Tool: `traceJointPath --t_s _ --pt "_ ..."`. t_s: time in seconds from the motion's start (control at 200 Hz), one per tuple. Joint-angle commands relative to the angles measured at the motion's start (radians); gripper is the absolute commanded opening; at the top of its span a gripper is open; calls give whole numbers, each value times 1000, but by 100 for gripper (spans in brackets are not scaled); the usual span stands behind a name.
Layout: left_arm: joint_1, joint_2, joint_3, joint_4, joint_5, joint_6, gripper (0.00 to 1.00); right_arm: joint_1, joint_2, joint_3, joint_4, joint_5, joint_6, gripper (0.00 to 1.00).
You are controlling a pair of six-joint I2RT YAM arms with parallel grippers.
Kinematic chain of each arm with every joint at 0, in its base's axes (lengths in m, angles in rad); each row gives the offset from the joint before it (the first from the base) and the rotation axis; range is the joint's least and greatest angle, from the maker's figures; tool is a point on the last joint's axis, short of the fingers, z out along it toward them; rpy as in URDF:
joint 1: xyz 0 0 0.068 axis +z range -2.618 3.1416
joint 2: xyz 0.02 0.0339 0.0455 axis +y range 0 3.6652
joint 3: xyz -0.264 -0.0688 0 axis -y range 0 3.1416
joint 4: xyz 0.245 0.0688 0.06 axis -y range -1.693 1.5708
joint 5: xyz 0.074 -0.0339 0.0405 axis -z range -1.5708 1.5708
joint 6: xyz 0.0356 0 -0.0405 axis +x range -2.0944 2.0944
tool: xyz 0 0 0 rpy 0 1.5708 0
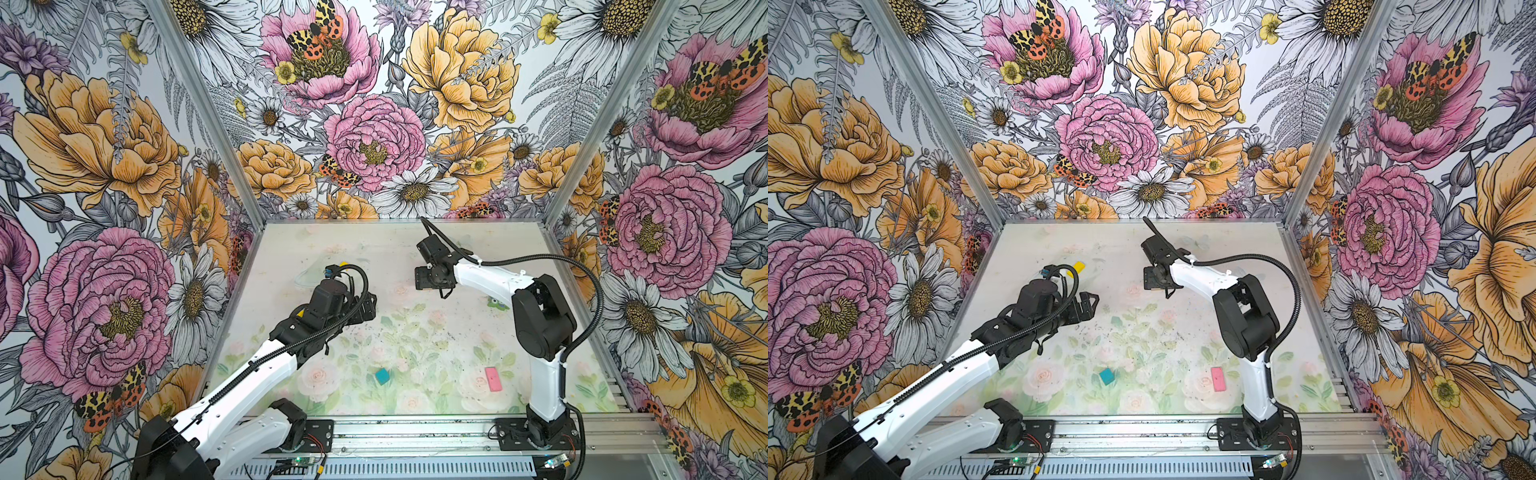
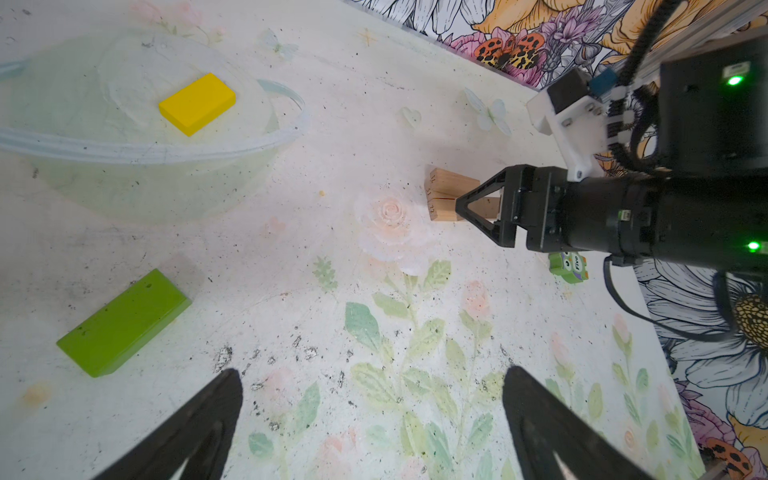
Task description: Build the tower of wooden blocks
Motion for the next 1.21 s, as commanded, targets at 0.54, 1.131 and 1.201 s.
traceJointPath --t_s 0.54,1.131,1.201 --pt "-9 20 43 30 -20 12 99 -31 66 49 15 -21 20 40" --pt "-5 24 41 30 -10 15 99 -38 98 72 15 -43 32 40" --pt "-4 21 38 32 -9 15 99 -38 100 73 15 -42 31 40"
